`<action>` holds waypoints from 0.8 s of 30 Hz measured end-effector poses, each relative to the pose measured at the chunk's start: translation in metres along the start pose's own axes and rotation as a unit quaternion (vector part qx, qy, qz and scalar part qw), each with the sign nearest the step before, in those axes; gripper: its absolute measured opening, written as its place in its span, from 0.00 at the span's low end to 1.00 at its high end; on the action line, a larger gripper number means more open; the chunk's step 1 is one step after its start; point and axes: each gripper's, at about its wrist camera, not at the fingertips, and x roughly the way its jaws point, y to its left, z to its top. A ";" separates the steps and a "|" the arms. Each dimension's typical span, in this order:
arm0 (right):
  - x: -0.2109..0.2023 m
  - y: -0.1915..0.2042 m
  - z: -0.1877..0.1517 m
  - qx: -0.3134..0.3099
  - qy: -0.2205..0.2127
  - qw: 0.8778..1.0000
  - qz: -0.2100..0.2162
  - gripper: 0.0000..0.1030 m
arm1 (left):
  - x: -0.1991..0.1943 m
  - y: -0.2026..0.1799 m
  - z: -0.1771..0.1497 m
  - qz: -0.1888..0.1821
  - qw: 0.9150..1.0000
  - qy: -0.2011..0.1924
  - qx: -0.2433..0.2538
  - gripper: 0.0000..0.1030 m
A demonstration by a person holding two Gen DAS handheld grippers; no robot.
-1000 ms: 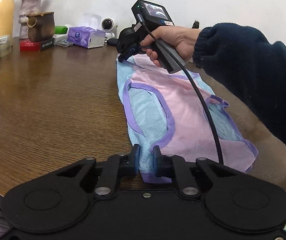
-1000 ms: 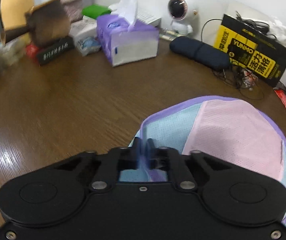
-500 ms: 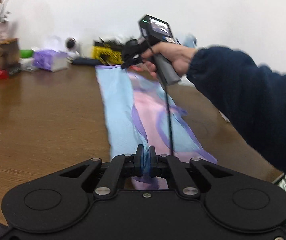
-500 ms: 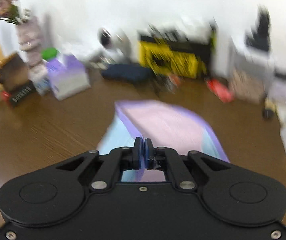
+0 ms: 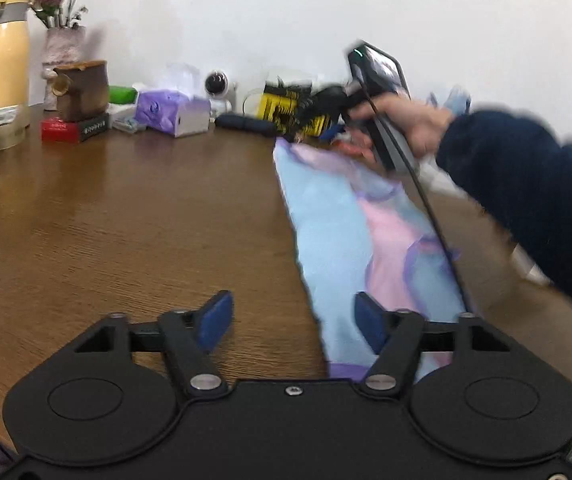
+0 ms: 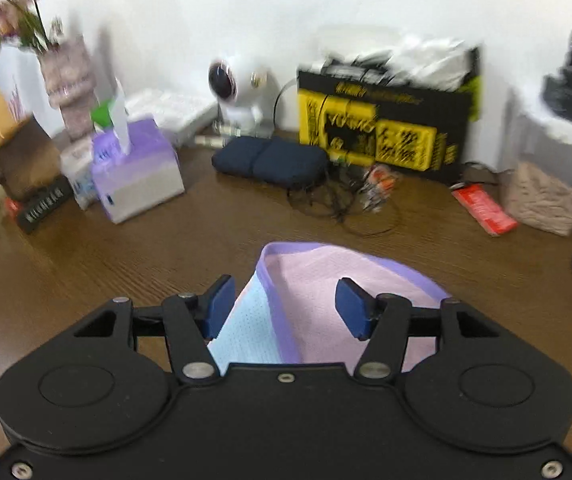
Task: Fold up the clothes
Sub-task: 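Fold the garment lengthwise with the right gripper and lay it down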
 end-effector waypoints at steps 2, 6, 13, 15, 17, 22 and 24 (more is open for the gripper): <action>0.021 0.008 0.002 -0.018 0.012 1.000 0.002 0.36 | 0.012 -0.002 0.000 -0.033 0.999 0.033 0.010 0.28; 0.044 0.012 0.003 -0.023 0.020 1.000 0.001 0.04 | 0.017 -0.007 -0.004 -0.023 0.998 0.029 0.044 0.07; 0.069 0.013 0.013 -0.017 -0.006 1.000 -0.014 0.05 | 0.012 -0.014 -0.005 -0.011 0.998 0.026 0.061 0.03; 0.071 0.014 0.014 -0.018 -0.007 1.000 -0.017 0.12 | 0.009 -0.018 -0.003 -0.001 0.997 0.022 0.068 0.04; 0.061 0.014 0.017 -0.022 -0.007 0.999 -0.025 0.25 | 0.005 -0.021 0.001 0.013 0.998 0.012 0.065 0.06; -0.019 -0.001 0.027 -0.018 -0.035 0.999 -0.038 0.52 | -0.022 -0.026 0.012 0.035 0.994 -0.062 0.083 0.71; -0.054 -0.006 0.029 -0.022 -0.046 0.998 -0.046 0.65 | -0.032 -0.038 0.012 0.026 0.989 -0.095 0.108 0.74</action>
